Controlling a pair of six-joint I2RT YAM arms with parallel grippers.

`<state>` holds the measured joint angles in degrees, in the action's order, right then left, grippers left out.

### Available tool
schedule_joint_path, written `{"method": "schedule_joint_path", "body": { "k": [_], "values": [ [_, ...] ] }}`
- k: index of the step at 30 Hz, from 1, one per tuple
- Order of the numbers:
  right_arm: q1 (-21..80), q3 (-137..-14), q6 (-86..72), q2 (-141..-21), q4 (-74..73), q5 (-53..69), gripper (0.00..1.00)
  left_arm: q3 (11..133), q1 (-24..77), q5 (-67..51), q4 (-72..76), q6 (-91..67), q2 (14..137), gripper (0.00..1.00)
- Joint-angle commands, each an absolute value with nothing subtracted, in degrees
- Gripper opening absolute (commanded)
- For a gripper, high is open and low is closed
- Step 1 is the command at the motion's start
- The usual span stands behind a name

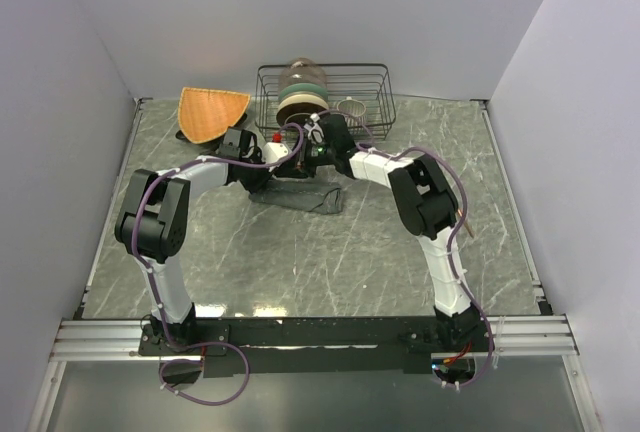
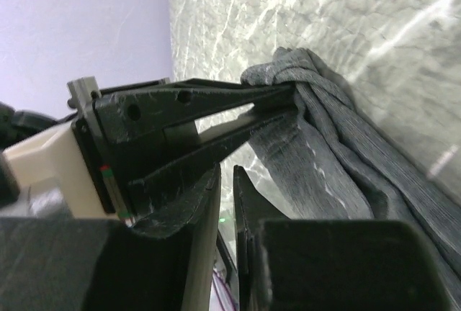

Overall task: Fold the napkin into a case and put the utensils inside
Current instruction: Smooth out the smaller rectangle-folded napkin at the center of the board.

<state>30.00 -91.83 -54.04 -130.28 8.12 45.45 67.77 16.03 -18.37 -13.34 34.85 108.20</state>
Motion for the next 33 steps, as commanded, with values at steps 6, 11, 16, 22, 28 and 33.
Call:
{"method": "schedule_joint_path", "body": {
  "k": [6,11,16,22,28,33],
  "values": [
    [30.85,-91.59,-56.16,-132.28,3.86,42.72,0.20,65.39,14.94,-17.31,-14.85,34.89,109.51,0.22],
    [31.29,-89.57,-50.82,-130.26,6.50,42.54,0.18,64.78,14.94,-17.40,-14.68,34.54,109.25,0.22],
    [31.73,-85.35,-45.28,-127.36,11.50,42.28,0.17,63.81,14.94,-17.32,-14.06,34.37,109.07,0.22],
    [32.78,-83.84,-41.31,-126.91,14.41,38.85,0.17,63.19,14.94,-17.49,-13.80,34.37,108.72,0.22],
    [32.87,-88.24,-42.80,-130.87,13.63,37.27,0.17,63.19,14.94,-17.75,-13.97,34.54,108.63,0.22],
    [33.48,-89.64,-42.90,-131.04,13.28,36.39,0.18,62.93,14.85,-18.02,-13.80,34.72,108.46,0.22]
  ]
}}
